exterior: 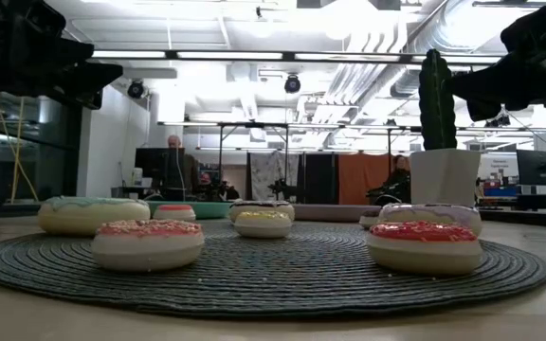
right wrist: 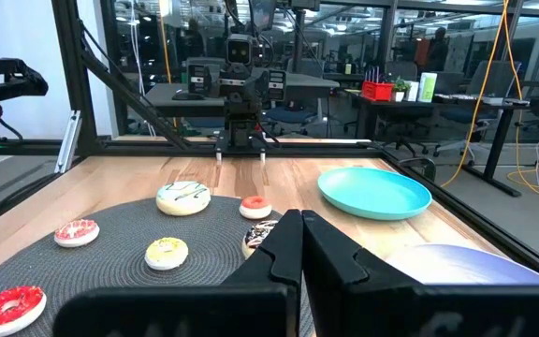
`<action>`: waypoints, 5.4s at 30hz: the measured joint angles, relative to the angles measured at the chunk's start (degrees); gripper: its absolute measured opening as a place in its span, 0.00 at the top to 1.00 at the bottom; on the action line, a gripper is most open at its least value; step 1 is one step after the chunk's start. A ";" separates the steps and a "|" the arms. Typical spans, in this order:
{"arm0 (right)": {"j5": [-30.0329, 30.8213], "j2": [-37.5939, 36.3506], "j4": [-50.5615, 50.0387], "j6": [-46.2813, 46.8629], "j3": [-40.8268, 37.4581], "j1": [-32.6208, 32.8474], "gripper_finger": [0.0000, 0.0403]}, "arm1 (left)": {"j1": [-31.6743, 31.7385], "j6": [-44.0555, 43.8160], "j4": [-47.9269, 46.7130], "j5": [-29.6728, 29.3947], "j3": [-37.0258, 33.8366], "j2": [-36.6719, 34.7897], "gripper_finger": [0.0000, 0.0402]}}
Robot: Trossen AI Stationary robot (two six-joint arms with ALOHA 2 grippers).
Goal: Pick & Place donuts
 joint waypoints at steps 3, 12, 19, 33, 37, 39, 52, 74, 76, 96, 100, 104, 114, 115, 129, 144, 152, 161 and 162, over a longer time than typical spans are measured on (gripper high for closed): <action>0.00 -0.01 0.00 0.00 0.01 -0.01 1.00 | -0.01 0.01 0.00 0.00 -0.01 0.01 0.43; 0.00 -0.01 -0.01 0.00 0.02 0.00 1.00 | -0.01 0.00 0.05 0.03 -0.01 0.01 0.43; 0.00 -0.02 0.00 0.00 0.02 -0.02 1.00 | 0.00 -4.02 0.84 0.86 -0.01 0.00 0.43; 0.02 -0.02 -0.01 0.00 0.00 0.00 1.00 | -0.02 -36.26 1.64 -12.72 5.15 0.02 0.43; 0.02 -0.01 -0.01 0.00 0.01 -0.01 1.00 | -0.02 -41.94 1.52 -16.80 6.14 0.04 0.43; 0.01 -0.01 -0.01 0.00 0.02 0.00 1.00 | -0.02 -42.39 1.60 -18.82 6.73 0.04 0.43; 0.00 -0.01 -0.01 0.00 0.02 0.00 1.00 | 0.00 -40.29 -1.09 -31.19 14.73 4.06 0.43; 0.01 -0.02 -0.02 0.00 0.01 0.00 1.00 | 0.00 -38.21 -41.99 -32.70 48.00 42.11 0.43; 0.00 0.00 0.00 0.00 0.02 -0.02 1.00 | 0.00 -39.05 -43.65 -32.80 49.42 44.95 0.43; 0.00 -0.02 0.00 0.00 0.01 0.00 1.00 | 0.00 -53.12 -47.17 -32.41 50.97 60.36 0.43; 0.00 -0.01 0.00 0.00 0.02 -0.02 1.00 | 0.00 -55.05 -47.04 -32.39 50.97 62.77 0.43; 0.00 -0.02 -0.01 0.00 0.02 -0.01 1.00 | 0.00 -56.94 -46.78 -31.20 50.97 65.44 0.43; 0.00 -0.01 0.00 0.00 0.02 0.00 1.00 | 0.00 -59.99 -46.37 -27.68 50.95 70.22 0.43; 0.01 -0.01 -0.02 0.00 0.02 0.00 1.00 | 0.00 -60.00 -46.36 -27.69 50.95 70.44 0.43; 0.00 -0.02 -0.01 0.00 0.01 -0.01 1.00 | 0.05 -50.86 -46.36 -26.73 50.95 70.55 0.43; 0.00 -0.01 -0.02 0.00 0.00 0.00 1.00 | 0.04 -27.09 -50.30 -24.16 63.50 78.49 0.43; 0.00 0.00 -0.02 0.00 0.00 0.00 1.00 | 0.00 -22.95 -61.13 -20.86 70.99 86.92 0.43; 0.00 -0.02 -0.04 -0.02 0.02 -0.02 1.00 | 0.00 -27.83 -61.82 -20.89 72.06 88.54 0.31; 0.00 0.00 -0.04 0.00 0.02 0.00 1.00 | 0.00 -29.19 -61.66 -21.06 72.06 88.54 0.28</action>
